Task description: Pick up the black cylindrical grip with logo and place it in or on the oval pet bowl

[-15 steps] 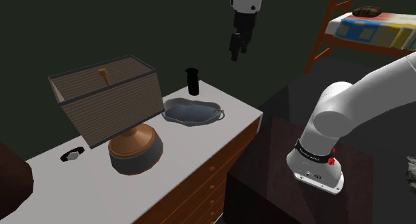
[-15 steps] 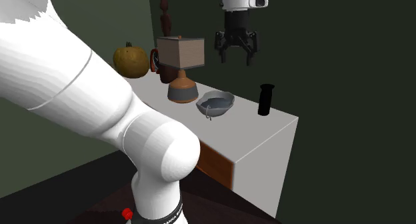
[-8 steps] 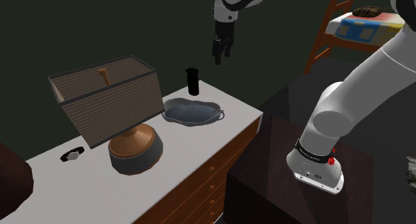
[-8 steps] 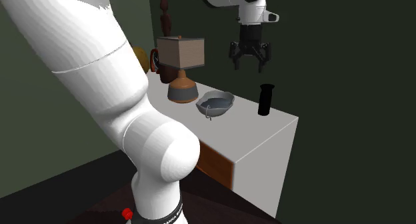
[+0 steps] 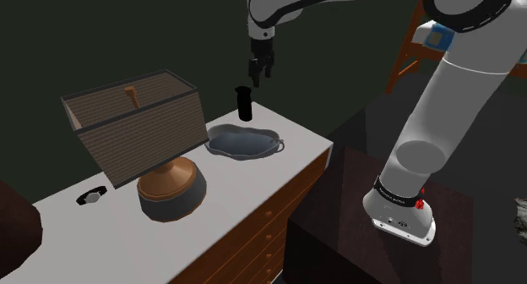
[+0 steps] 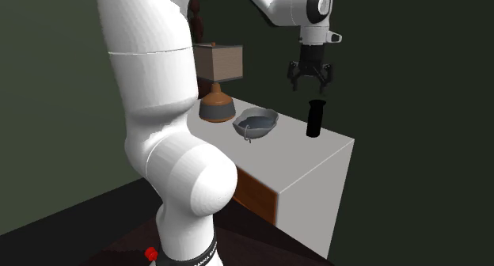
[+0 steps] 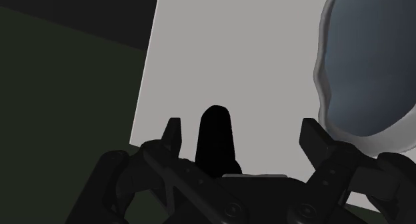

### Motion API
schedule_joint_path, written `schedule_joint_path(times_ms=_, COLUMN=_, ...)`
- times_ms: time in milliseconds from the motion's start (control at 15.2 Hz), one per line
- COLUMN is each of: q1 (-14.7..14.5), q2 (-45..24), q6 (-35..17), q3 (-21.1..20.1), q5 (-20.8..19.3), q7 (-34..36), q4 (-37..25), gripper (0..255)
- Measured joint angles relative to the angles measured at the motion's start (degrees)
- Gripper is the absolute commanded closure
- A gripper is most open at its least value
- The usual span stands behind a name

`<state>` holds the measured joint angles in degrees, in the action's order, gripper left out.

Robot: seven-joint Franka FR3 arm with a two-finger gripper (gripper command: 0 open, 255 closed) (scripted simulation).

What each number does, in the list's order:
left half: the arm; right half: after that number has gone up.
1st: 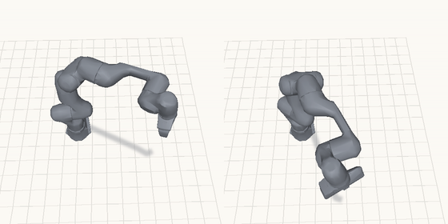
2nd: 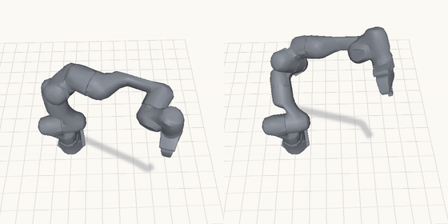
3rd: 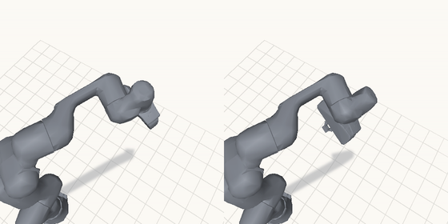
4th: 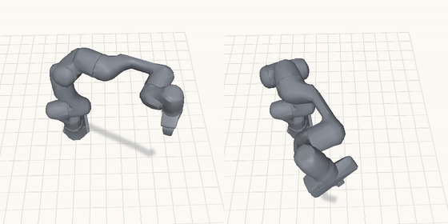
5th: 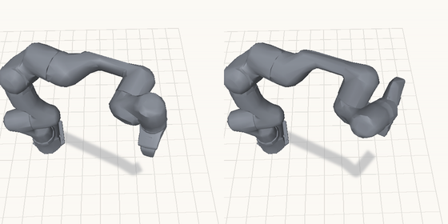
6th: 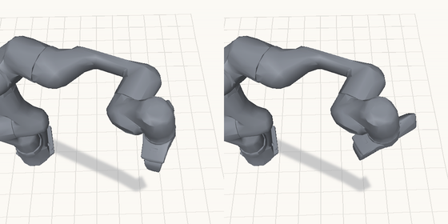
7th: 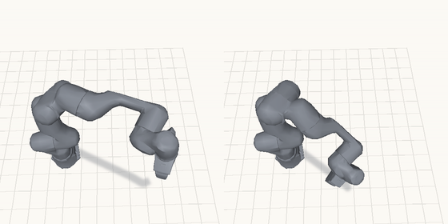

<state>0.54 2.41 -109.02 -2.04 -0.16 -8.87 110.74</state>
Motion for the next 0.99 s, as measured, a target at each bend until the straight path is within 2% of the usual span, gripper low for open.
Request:
schedule_joint_path(times_ms=462, q1=0.07, q2=-15.22, q6=0.06, q3=0.09, q5=-0.46, q7=-1.29, q4=-13.88, gripper=0)
schedule_joint_path(times_ms=990, q1=0.14, q2=-17.27, q6=-4.55, q3=0.15, q5=-0.54, q7=-1.45, q4=-11.25, gripper=0)
